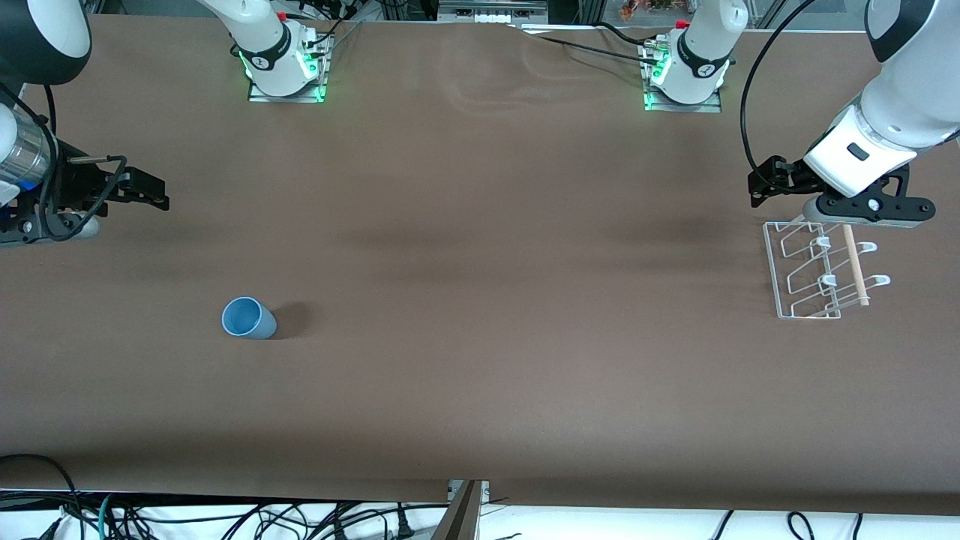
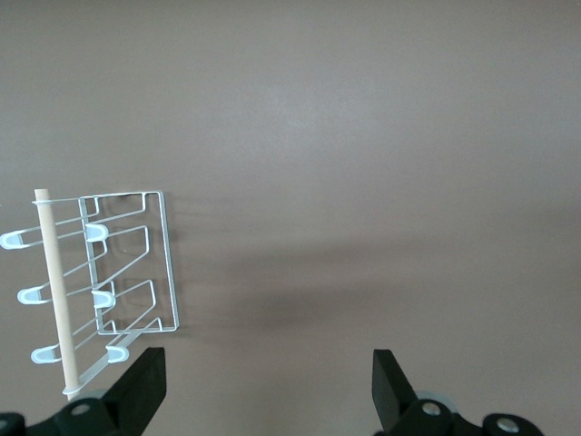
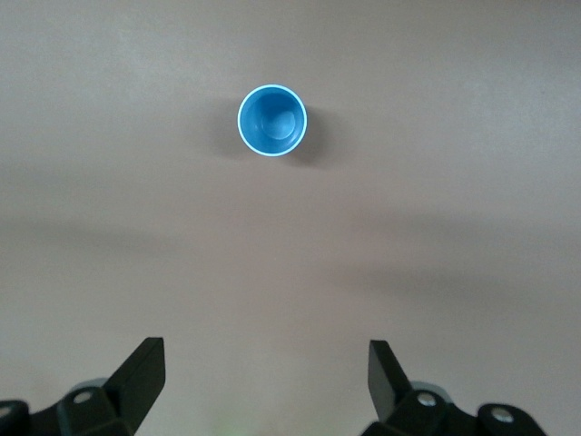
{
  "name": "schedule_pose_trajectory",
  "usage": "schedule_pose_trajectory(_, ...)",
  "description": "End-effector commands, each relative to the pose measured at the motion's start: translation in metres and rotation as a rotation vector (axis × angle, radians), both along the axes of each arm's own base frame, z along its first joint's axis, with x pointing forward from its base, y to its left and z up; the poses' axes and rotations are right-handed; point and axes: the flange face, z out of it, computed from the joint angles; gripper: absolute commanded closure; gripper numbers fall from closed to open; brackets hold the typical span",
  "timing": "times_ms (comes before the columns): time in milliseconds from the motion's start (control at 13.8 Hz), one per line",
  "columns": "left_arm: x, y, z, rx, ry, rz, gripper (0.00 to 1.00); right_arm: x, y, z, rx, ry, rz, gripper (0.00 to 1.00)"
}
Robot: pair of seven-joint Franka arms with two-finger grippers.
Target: Transfer cup to left arm and place on rack
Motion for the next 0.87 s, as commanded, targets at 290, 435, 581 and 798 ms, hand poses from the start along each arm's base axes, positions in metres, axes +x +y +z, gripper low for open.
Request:
schedule_pose_trajectory(290,-0.0042,0.0023,0.0067,0.001,-0.006,-0.010,0.00,-0.0030,0.0006,0.0078,-0.003,0.015,0.002,0.01)
schedule_pose_trajectory(435,-0.0045,-0.0001,0.0067,0.003,-0.006,-0.015,0.00,-0.0015,0.0024,0.0072,-0.004,0.011,0.008,0.01)
schedule_pose_trajectory(581,-0.0044,0.0007,0.0067,0.002,-0.006,-0.016,0.00,-0.0004,0.0004,0.0045,-0.007,0.015,0.008,0.01)
schedule_pose_trajectory(798,-0.0043,0.0016,0.0067,0.003,-0.006,-0.011,0.00,0.0036,-0.0049,-0.0019,-0.015,0.018,-0.012,0.01)
